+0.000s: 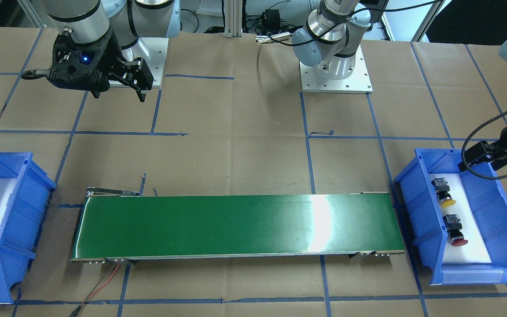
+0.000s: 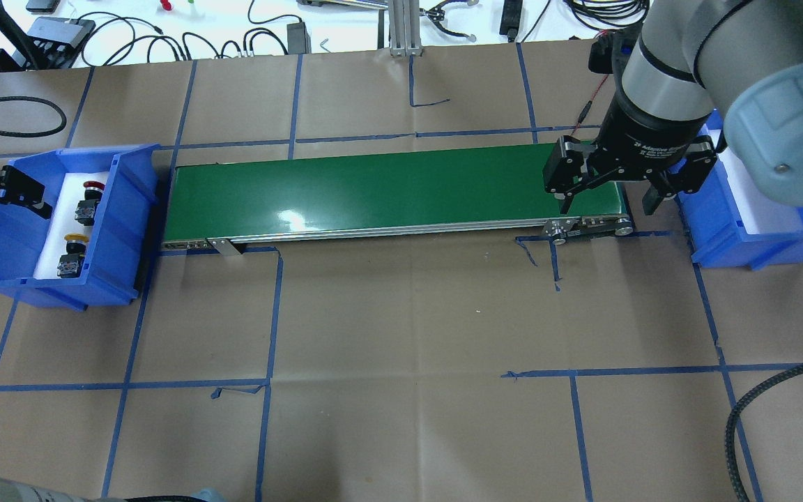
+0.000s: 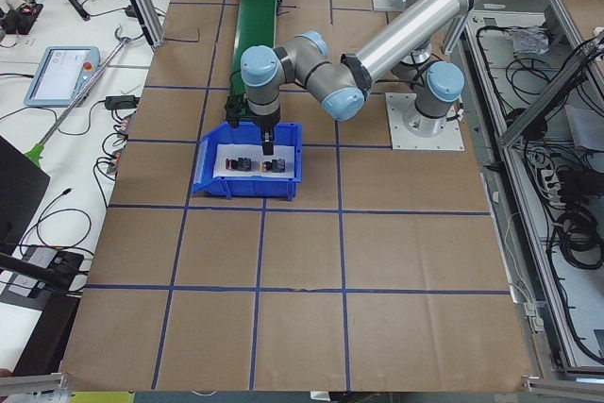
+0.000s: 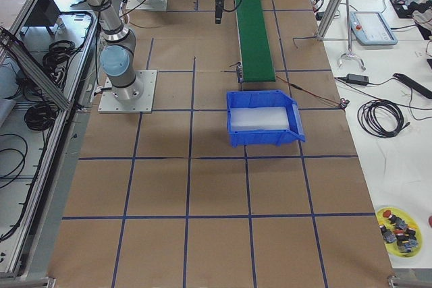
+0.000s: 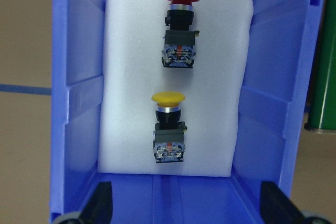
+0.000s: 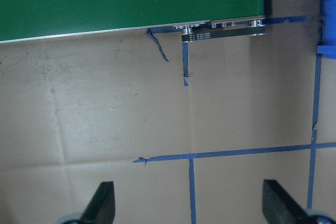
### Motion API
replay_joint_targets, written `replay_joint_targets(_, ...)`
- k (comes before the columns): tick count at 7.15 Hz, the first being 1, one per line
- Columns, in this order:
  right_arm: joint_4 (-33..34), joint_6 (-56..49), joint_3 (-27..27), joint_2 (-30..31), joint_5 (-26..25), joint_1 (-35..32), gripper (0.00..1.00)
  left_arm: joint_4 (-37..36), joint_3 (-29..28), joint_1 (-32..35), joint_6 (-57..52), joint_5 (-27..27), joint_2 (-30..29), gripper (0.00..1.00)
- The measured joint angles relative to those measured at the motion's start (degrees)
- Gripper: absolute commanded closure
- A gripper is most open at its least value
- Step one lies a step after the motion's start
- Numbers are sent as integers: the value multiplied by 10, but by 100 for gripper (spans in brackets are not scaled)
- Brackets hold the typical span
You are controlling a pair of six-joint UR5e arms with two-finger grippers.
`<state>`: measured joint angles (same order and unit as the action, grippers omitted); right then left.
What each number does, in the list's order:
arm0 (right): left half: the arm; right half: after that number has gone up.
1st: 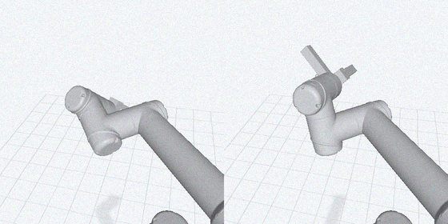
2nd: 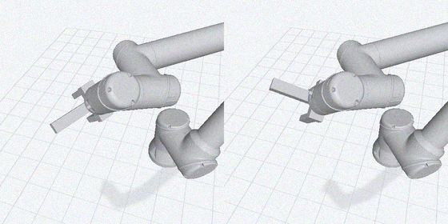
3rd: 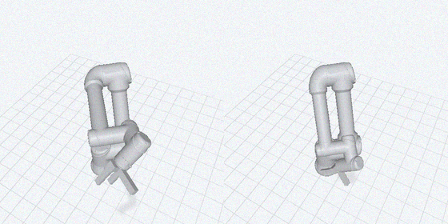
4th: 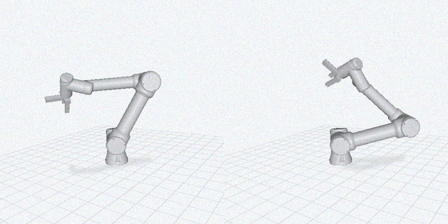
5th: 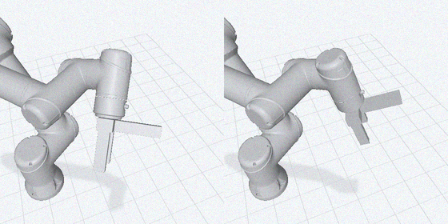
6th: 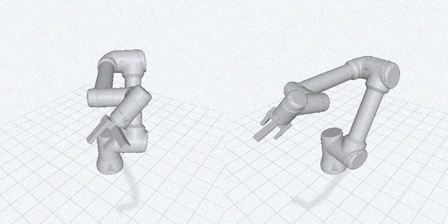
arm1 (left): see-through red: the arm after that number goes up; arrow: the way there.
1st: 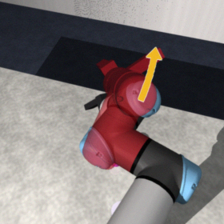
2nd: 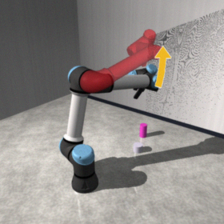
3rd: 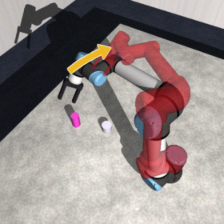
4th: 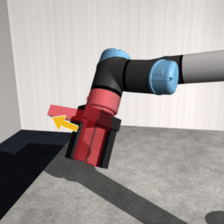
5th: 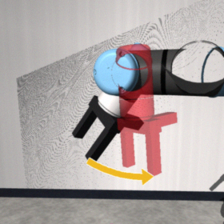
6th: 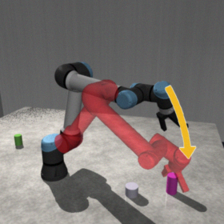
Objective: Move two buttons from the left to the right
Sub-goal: 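Lower the left gripper into the bin and grasp the yellow-capped button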
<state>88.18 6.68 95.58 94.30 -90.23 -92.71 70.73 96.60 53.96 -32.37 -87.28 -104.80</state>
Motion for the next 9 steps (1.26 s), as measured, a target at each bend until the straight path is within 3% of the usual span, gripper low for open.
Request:
replay_joint_targets(6,-5,0,-7,0,2,-1,0,-187,116,-1,-9,-3,-43,1)
replay_joint_targets(9,1,1,-3,-2,5,0,0,-231,138,-3,-17,-5,-63,2)
